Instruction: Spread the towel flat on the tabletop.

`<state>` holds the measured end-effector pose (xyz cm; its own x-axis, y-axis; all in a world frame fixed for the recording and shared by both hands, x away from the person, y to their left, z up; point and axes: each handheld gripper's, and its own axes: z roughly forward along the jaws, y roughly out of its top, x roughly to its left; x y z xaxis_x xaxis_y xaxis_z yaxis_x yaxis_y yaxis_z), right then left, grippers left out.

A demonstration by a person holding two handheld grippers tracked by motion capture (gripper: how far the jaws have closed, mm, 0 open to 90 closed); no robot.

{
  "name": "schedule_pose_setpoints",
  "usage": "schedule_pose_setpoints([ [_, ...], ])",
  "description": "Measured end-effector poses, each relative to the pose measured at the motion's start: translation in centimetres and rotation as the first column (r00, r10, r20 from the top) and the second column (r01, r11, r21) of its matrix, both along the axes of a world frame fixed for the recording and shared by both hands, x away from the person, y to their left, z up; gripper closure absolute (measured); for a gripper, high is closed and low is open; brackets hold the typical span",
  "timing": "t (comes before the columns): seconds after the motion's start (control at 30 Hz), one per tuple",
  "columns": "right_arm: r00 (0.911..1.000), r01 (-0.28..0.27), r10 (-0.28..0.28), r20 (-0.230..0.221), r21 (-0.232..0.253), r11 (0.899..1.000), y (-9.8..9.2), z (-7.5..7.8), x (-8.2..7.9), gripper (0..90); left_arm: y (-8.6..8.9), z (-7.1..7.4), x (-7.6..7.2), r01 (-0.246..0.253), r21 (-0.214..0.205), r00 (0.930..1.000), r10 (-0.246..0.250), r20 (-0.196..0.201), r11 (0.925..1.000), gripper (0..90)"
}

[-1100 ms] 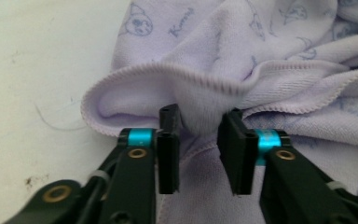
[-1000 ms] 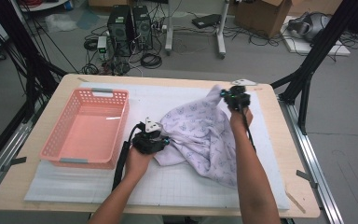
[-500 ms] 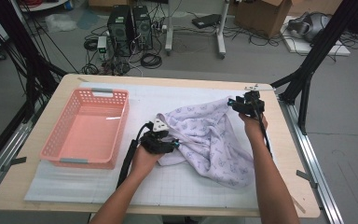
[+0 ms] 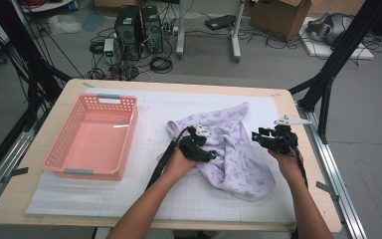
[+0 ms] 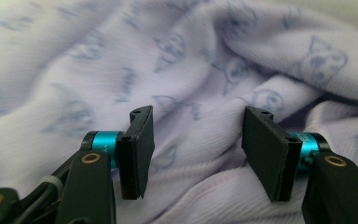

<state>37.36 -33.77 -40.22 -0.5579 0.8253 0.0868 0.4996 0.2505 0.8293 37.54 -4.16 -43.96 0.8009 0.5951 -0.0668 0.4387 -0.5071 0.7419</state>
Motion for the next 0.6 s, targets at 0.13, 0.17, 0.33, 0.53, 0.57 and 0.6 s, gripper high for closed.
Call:
schedule_pose_setpoints([
  [0.13, 0.9999, -0.016, 0.016, -0.003, -0.011, 1.000, -0.1, -0.3, -0.9, 57.4, -1.0, -0.2, -0.3, 0.037, 0.041, 0.9980, -0.039, 0.049, 0.9985, 56.1],
  [0.17, 0.9999, -0.014, 0.014, -0.003, -0.006, 1.000, -0.1, -0.4, -1.0, 57.4, -1.0, -0.1, -0.3, 0.044, 0.043, 0.9973, -0.047, 0.056, 0.9981, 69.9],
  [0.33, 0.9999, 0.008, -0.008, -0.013, 0.005, 1.000, -0.4, -1.0, -1.1, 57.4, 0.9, 1.7, 0.7, -0.071, -0.088, 0.9881, 0.082, 0.130, 0.9937, 80.1],
  [0.53, 0.9997, 0.007, -0.007, -0.024, 0.006, 1.000, 0.0, -1.6, -1.1, 55.2, 5.4, 3.6, 3.0, -0.306, -0.171, 0.9237, 0.335, 0.185, 0.9366, 78.5],
  [0.57, 0.9996, 0.002, -0.002, -0.027, 0.000, 1.000, 0.2, -1.8, -1.1, 55.1, 6.1, 3.6, 3.3, -0.337, -0.165, 0.9102, 0.365, 0.195, 0.9270, 78.4],
  [0.6, 0.9993, 0.000, 0.000, -0.036, -0.001, 1.000, 0.5, -2.0, -1.1, 54.5, 6.8, 3.4, 3.6, -0.379, -0.150, 0.8939, 0.403, 0.196, 0.9132, 78.4],
])
